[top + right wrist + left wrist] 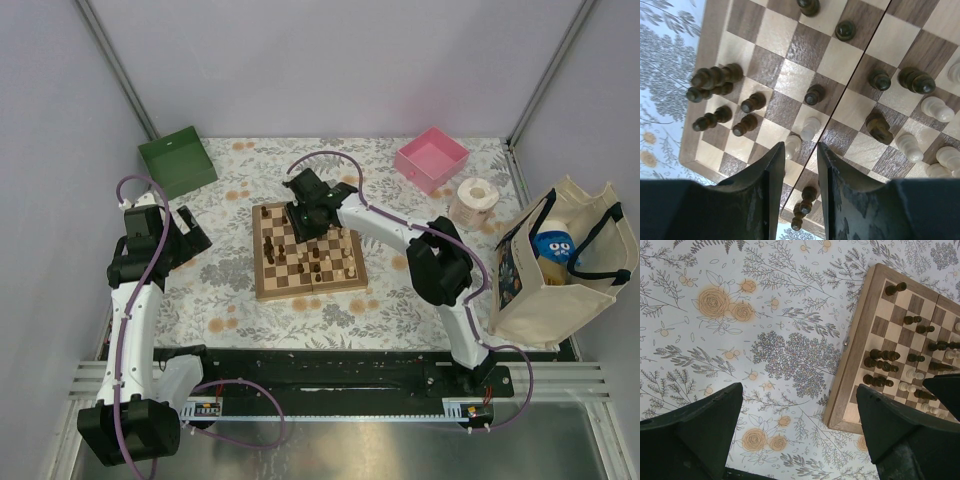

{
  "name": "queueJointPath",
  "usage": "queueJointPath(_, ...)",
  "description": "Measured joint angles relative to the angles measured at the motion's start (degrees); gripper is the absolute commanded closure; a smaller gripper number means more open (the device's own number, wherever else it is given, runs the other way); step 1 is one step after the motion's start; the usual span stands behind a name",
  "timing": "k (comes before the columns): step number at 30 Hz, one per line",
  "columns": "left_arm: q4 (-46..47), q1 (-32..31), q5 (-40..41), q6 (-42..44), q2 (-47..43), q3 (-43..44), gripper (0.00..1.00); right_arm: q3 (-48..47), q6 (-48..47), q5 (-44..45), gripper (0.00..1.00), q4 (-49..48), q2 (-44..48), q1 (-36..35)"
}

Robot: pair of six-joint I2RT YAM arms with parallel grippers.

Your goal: Set up the chess pieces on the board

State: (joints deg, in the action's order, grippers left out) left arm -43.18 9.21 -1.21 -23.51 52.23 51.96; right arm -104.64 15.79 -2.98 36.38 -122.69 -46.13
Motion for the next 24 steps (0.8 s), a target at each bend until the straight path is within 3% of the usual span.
queueJointPath(24,0.0,0.04,-0.02,0.0,0.0,0.0,0.01,-7.98,0.13,0.52,0.66,5.57,-7.3,0.0)
